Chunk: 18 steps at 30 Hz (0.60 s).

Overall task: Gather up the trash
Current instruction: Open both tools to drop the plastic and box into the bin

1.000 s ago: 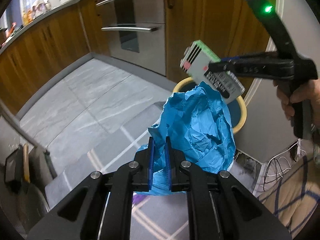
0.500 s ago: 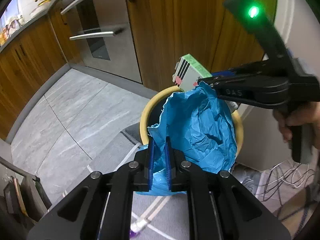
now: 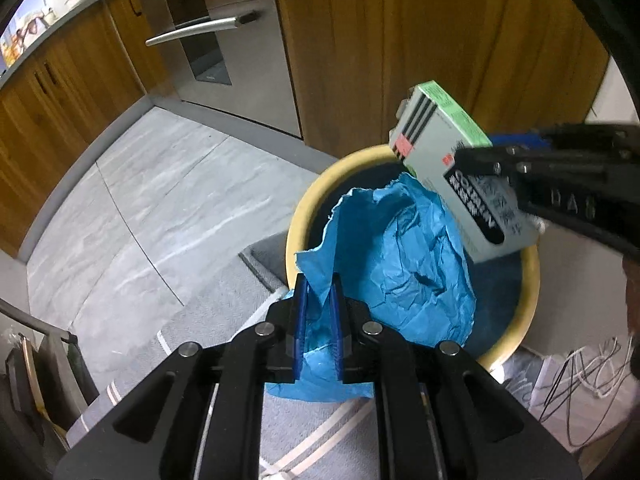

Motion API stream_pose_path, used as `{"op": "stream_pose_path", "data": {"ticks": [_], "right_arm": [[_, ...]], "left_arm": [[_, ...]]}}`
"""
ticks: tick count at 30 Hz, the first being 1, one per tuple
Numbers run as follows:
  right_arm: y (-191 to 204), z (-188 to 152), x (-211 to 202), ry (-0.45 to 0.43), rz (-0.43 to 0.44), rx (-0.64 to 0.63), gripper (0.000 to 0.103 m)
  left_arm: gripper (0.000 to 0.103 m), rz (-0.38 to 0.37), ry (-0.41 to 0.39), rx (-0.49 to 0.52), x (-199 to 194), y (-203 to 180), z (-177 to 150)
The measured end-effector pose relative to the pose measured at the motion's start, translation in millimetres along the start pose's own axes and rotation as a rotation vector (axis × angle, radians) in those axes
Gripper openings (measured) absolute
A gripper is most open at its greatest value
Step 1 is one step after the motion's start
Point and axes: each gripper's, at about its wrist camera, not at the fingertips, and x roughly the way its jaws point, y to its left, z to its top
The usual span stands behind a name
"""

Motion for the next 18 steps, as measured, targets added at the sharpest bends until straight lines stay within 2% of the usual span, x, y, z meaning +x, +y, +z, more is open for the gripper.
{"op": "stream_pose_path", "data": {"ticks": [2, 4, 5, 8, 10, 12, 18], "right_arm": [[0.0, -0.9, -1.1, -0.007, -0.005, 0.003, 0.020], [-0.8, -1.4, -2.0, -0.007, -0.006, 0.008, 0.026], [-0.9, -1.5, -2.6, -0.010, -0.008, 0.009, 0.031], [0.5, -1.6, -1.9, -0.012, -0.013, 0.010, 0.046], [1.5, -1.6, -1.8, -0.012, -0.014, 0.004, 0.048], [1.7, -0.1, -1.7, -0.013, -0.014, 0.002, 0.057], [16.2, -1.2, -10.5, -0.029, -0.002, -0.022, 0.069]], "left_arm": [[0.022, -0.056, -0.023, -0.034, -5.9, 1.7, 3.6], [0.050, -0.064, -0.033, -0.034, -11.2, -1.5, 2.3], [0.055, -0.054, -0.045, -0.024, -14.0, -3.2, 2.3], [0.059, -0.043, -0.059, -0.008, -20.4, -3.7, -0.4], [0.062, -0.046, -0.057, -0.019, -23.3, -0.5, -3.1], [0.064, -0.040, -0.059, -0.028, -28.0, 3.5, -7.7], [0.070, -0.012, -0.050, -0.054, -51.1, 21.8, -32.9]]}}
